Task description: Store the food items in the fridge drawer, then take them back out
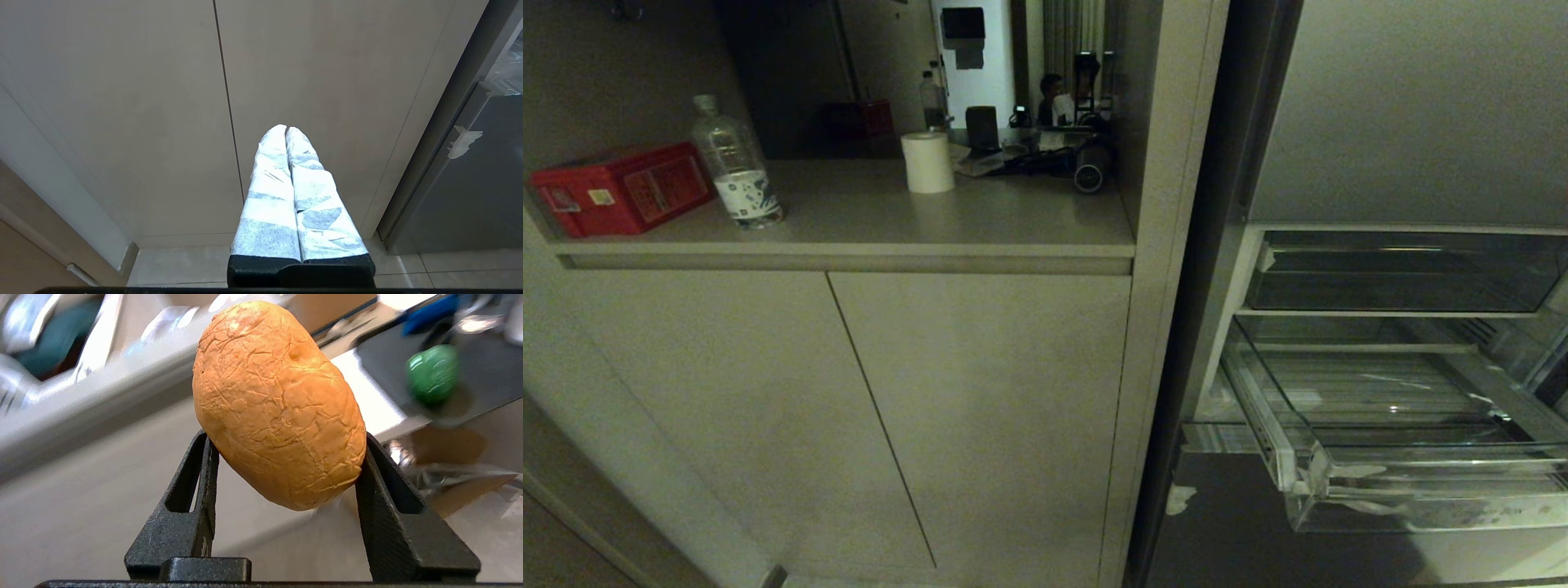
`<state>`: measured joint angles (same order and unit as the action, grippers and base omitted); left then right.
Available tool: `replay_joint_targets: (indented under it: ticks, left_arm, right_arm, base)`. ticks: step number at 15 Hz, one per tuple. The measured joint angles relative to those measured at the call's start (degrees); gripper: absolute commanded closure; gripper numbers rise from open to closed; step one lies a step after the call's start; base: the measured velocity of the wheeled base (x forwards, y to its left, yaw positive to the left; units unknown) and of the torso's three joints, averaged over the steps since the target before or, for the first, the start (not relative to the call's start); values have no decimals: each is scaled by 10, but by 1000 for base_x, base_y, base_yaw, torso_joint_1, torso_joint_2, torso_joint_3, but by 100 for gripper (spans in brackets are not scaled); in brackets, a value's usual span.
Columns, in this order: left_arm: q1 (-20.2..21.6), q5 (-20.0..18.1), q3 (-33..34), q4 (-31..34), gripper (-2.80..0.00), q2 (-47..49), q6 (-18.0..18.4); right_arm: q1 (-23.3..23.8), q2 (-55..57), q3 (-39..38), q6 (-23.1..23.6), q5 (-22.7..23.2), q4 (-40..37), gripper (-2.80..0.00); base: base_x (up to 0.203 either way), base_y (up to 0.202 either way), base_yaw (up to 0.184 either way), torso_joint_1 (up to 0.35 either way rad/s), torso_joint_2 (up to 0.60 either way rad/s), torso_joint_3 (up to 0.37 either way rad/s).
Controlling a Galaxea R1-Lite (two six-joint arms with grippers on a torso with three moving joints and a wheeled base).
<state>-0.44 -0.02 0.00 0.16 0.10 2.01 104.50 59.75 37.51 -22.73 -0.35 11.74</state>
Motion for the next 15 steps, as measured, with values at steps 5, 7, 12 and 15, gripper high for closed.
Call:
replay_joint_targets:
  ticks: [5, 7, 12, 15]
  left_arm:
    - [0, 0, 0, 0, 0, 0, 0]
    - [0, 0, 0, 0, 0, 0, 0]
    - [0, 0, 0, 0, 0, 0, 0]
    - [0, 0, 0, 0, 0, 0, 0]
  right_arm:
    - [143, 131, 14, -44, 46, 160, 0]
    - [179, 201, 44, -49, 51, 184, 0]
    - [214, 407, 111, -19, 55, 298, 0]
    - [220, 534, 136, -3, 53, 408, 0]
  base:
    - [0, 0, 0, 0, 0, 0]
    - [0, 0, 0, 0, 0, 0]
    - [0, 0, 0, 0, 0, 0]
    - [0, 0, 0, 0, 0, 0]
